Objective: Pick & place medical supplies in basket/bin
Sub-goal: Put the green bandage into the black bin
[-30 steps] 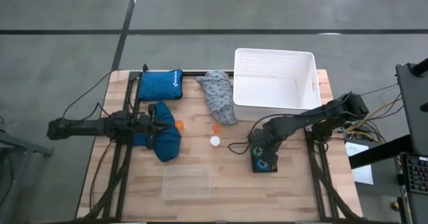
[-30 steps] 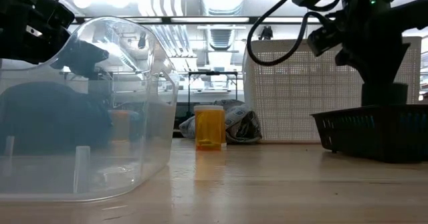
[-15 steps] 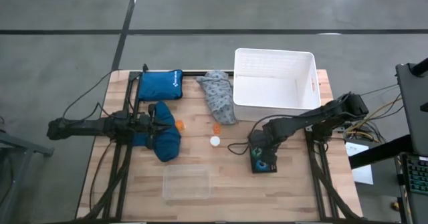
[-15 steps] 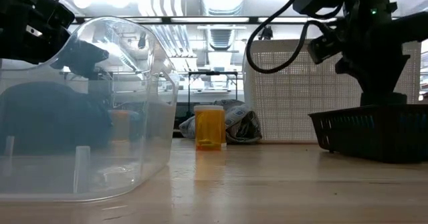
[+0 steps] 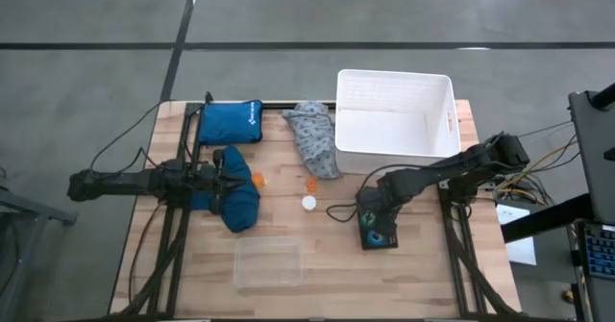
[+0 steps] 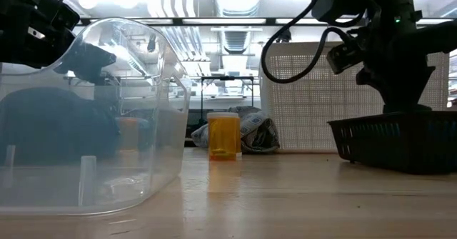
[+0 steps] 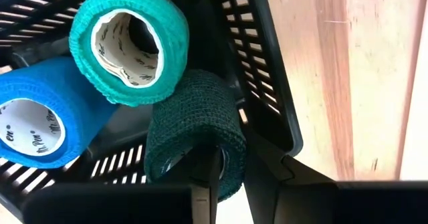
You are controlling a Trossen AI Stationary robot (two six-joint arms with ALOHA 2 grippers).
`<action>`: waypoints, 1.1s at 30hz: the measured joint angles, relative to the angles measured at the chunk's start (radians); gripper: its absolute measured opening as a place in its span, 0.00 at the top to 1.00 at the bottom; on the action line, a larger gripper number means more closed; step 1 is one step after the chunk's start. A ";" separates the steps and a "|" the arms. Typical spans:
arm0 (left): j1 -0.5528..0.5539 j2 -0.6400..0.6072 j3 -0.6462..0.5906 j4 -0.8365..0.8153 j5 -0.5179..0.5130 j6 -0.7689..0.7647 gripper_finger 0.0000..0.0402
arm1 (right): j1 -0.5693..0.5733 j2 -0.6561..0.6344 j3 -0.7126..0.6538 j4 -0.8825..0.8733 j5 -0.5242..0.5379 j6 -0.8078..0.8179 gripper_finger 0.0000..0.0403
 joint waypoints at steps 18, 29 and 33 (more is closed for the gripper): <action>0.000 0.000 0.000 0.000 0.000 0.003 0.94 | 0.000 0.001 0.009 0.018 0.001 -0.026 0.64; 0.000 0.000 0.000 0.000 0.000 0.003 0.94 | 0.000 -0.006 0.074 -0.049 -0.008 -0.046 0.59; 0.000 0.000 0.000 0.000 0.000 0.003 0.94 | 0.000 -0.008 0.123 -0.094 -0.003 -0.049 0.59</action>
